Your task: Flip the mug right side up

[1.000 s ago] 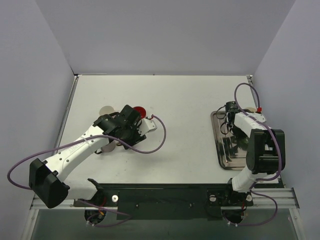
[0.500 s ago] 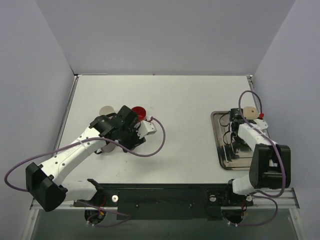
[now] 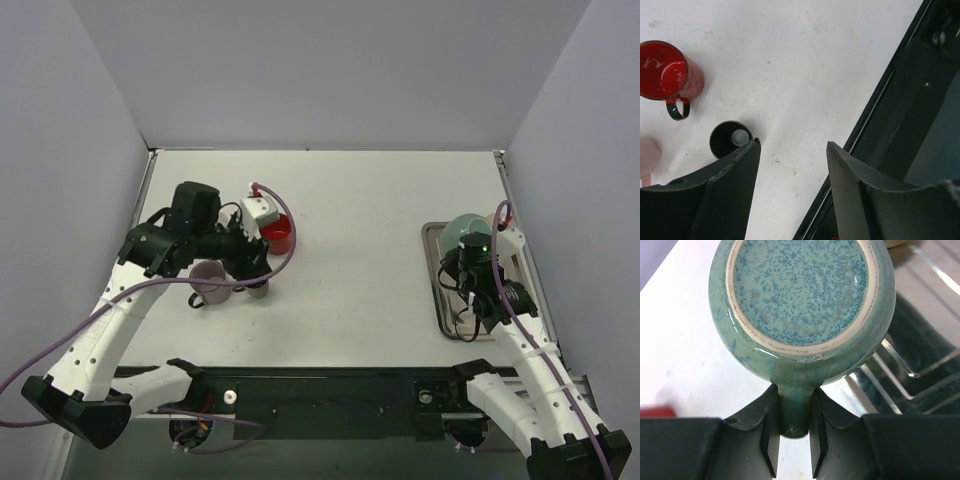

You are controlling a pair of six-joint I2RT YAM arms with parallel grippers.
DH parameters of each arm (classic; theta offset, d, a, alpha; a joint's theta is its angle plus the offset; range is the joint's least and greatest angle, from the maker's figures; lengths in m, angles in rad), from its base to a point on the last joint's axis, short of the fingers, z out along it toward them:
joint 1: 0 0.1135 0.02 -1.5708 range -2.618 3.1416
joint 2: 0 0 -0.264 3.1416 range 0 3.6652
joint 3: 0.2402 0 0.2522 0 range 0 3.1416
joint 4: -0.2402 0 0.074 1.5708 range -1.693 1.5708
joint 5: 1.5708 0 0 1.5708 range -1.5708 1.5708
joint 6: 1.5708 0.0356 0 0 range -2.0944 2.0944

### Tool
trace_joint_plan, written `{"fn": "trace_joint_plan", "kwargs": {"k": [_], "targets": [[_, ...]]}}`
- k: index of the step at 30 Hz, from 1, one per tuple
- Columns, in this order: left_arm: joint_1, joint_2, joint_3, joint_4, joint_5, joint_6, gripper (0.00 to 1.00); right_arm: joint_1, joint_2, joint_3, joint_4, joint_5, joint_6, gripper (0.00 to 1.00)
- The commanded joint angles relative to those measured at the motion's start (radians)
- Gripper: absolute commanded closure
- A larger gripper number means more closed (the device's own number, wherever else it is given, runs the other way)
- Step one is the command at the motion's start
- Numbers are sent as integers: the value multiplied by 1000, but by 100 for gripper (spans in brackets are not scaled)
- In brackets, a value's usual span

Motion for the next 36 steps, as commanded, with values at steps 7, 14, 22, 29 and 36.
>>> {"fn": "trace_joint_plan", "kwargs": {"k": [7, 14, 22, 29, 36], "targets": [[333, -52, -93, 593, 623, -677, 30, 434, -27, 260, 342, -211, -223, 100], [354, -71, -369, 1435, 674, -1307, 25, 666, 58, 339, 554, -244, -214, 100], [300, -100, -426, 1653, 628, -1458, 24, 793, 215, 414, 740, -290, -189, 100], [272, -83, -428, 1658, 614, -1484, 27, 826, 325, 444, 854, -393, -134, 100], [272, -92, -411, 1674, 602, -1506, 96, 829, 408, 458, 814, -400, -121, 100]]}}
